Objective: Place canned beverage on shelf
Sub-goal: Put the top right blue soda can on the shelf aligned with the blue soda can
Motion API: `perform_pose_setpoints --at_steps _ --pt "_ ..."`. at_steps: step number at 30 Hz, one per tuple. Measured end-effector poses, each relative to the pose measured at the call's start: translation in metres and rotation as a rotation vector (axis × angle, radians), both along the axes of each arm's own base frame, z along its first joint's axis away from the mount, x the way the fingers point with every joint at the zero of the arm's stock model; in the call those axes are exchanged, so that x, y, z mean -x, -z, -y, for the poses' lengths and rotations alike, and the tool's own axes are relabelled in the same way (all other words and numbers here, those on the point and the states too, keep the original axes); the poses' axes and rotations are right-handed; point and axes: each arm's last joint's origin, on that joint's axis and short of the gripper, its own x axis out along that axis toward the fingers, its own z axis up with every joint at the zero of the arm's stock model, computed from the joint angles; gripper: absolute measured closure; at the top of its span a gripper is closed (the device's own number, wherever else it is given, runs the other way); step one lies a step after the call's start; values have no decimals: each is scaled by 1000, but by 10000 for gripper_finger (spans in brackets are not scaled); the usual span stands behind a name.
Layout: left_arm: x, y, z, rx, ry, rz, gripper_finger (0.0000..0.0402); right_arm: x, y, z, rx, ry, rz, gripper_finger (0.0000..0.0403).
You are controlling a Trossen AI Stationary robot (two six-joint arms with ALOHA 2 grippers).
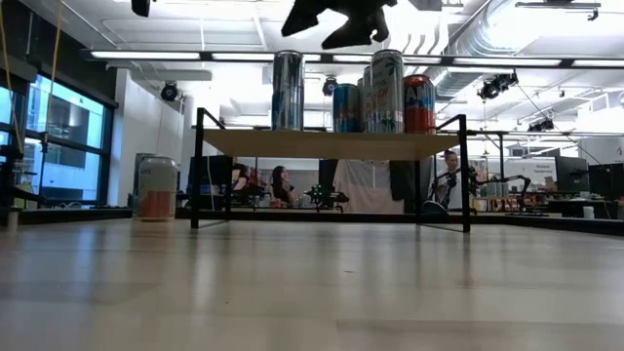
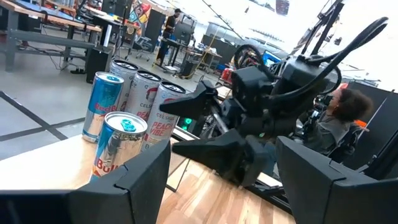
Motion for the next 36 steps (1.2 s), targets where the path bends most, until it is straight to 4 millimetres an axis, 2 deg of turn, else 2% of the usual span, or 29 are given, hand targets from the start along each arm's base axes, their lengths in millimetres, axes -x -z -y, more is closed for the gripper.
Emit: perform_pose_setpoints --at_steps 9,18,23,28,36 --pt "0 0 0 -15 -6 -6 155 27 -23 -38 -6 -155 -35 4" --pt "0 0 0 -32 -16 -14 155 83 -35 -63 -219 -304 -169 4" --pt "0 0 -1 -32 -19 -14 155 108 -42 -76 -263 -451 -249 4" --pt "0 0 -1 -32 -19 -14 155 117 -51 -82 -257 -560 -239 4" --pt "0 0 0 -138 -19 -60 155 115 -57 -84 -263 -680 -205 4"
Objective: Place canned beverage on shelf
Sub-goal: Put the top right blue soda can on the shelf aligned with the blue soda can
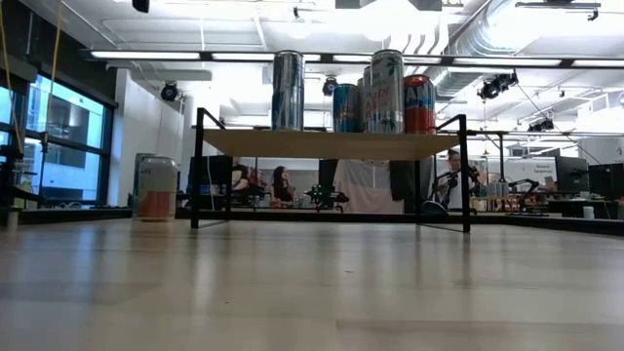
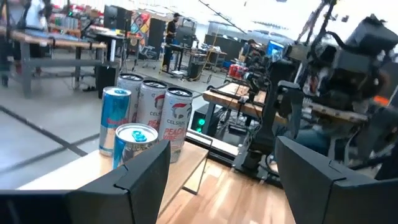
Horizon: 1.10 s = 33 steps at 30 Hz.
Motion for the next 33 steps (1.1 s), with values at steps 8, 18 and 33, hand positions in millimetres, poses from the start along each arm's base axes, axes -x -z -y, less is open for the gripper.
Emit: perform_pose_setpoints --at_steps 8,18,33 --pt "-1 1 3 -178 113 -66 155 23 43 6 -233 -65 231 4" --pt "-27 21 -7 -58 -57 -149 162 61 42 21 -317 -94 633 4" --pt "-57 48 -91 -52 61 -305 186 62 23 24 -207 -17 569 4"
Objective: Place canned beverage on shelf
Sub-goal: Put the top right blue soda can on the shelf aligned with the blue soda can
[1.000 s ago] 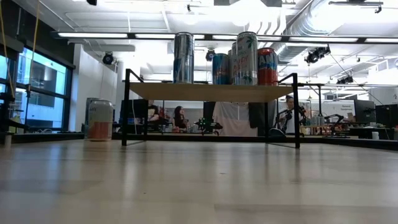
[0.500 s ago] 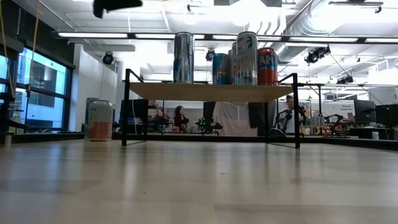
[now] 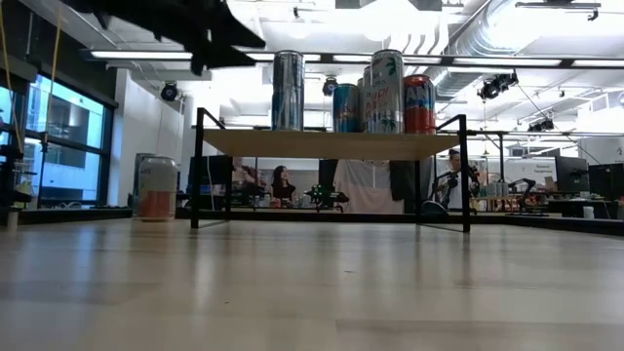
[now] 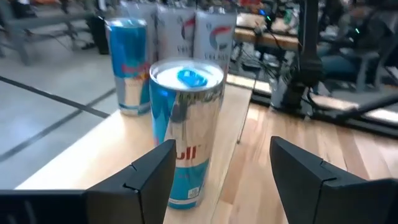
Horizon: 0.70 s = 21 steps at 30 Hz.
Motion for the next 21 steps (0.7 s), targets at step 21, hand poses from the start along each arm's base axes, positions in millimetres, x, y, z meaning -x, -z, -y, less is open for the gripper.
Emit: perform_pose_setpoints --at_steps 21 --pt "-13 18 -44 -30 -31 -24 186 0 0 1 -57 32 -3 4"
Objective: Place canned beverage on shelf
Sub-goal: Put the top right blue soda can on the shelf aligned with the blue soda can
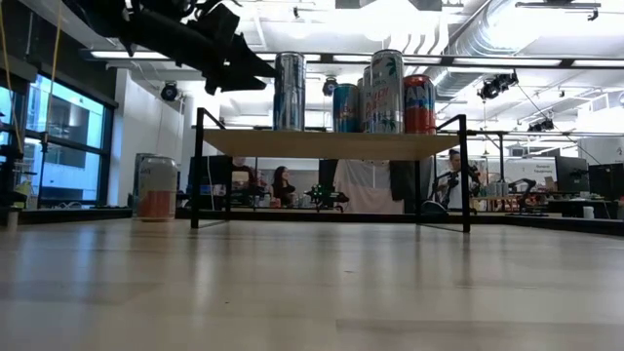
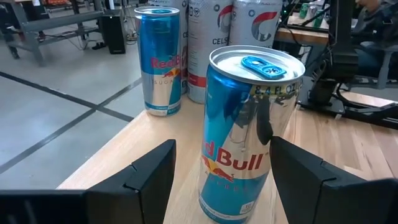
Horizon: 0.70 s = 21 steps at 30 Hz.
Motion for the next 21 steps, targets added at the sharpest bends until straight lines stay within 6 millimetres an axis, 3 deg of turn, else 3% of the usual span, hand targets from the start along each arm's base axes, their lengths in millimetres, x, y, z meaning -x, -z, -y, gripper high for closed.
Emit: perform_pose_setpoints --at_steps 10,21 --pt "-1 -2 1 -14 32 20 173 0 0 1 -3 23 -1 4" --pt "0 0 0 -7 11 -2 48 0 0 1 -7 23 -1 4"
